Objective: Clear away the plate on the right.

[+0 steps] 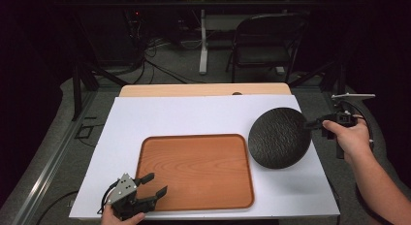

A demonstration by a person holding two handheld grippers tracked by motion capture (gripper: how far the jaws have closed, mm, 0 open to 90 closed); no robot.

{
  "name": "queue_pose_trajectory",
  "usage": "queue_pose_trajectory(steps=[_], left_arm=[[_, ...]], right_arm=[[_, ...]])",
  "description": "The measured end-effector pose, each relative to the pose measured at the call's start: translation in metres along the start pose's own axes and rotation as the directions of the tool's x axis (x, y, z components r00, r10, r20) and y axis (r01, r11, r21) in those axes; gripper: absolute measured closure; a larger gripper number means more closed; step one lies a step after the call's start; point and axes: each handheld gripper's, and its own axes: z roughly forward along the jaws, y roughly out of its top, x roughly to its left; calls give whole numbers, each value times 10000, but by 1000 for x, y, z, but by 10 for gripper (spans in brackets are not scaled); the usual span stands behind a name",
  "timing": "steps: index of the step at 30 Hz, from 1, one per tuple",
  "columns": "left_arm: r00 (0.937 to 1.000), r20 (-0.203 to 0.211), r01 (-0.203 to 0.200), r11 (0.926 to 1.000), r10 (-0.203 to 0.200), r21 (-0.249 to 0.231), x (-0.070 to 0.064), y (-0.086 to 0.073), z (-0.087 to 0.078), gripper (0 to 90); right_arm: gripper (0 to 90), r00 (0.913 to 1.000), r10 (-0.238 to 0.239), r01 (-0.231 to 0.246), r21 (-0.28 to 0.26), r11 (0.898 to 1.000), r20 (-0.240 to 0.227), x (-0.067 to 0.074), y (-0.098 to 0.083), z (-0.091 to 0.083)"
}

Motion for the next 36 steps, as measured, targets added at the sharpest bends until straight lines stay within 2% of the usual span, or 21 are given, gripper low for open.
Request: queue_pose_trajectory(steps=[2,7,8,9,10,18,19,20,21,22,24,25,26,29,30,36], left_arm=[[10000,2,-1,10000,1,2,0,0,0,328],[10000,14,11,10000,-11,-8,0,0,0,328],[10000,19,-11,10000,11,7,0,0,0,328],[10000,19,-11,10000,11,7,0,0,0,328],[10000,21,-3,10000,3,-8,0,0,0,328],[10000,58,-20,10000,20,-24,0,0,-1,328],[10000,58,-20,10000,20,-24,0,0,-1,328],[10000,48,-22,10000,23,-36,0,0,-1,328],[10000,48,-22,10000,23,-36,0,0,-1,328],[10000,44,-27,10000,27,-41,0,0,-1,328],[10000,55,-23,10000,24,-56,0,0,-1,328],[10000,55,-23,10000,24,-56,0,0,-1,328],[10000,64,-35,10000,35,-57,0,0,-1,328],[10000,49,-62,10000,63,-49,0,0,-2,328],[10000,54,-71,10000,72,-53,-1,0,-2,328],[9999,67,-79,9999,80,-67,-1,0,-2,328]], right_arm=[[860,9999,-140,140,14,9999,-18,1,0,2],[856,9998,-137,138,103,9999,-110,8,-1,9],[855,9993,-329,330,58,9994,-180,13,-2,14],[855,9993,-329,330,58,9994,-180,13,-2,14],[854,9986,-452,459,239,9987,-264,19,-2,19],[854,9915,-930,989,622,9932,-912,53,-8,47],[854,9915,-930,989,622,9932,-912,53,-8,47],[852,9877,-1097,1178,699,9906,-1111,62,-10,55],[852,9877,-1097,1178,699,9906,-1111,62,-10,55],[853,9841,-1238,1346,803,9876,-1278,71,-12,64],[853,9803,-1403,1543,956,9834,-1389,81,-14,72],[853,9803,-1403,1543,956,9834,-1389,81,-14,72],[852,9764,-1561,1729,1062,9792,-1494,91,-16,80],[851,9707,-1771,1968,1143,9738,-1626,100,-20,88],[851,9657,-1895,2127,1220,9695,-1775,109,-23,95],[851,9526,-2147,2494,1491,9569,-2153,132,-31,114]])
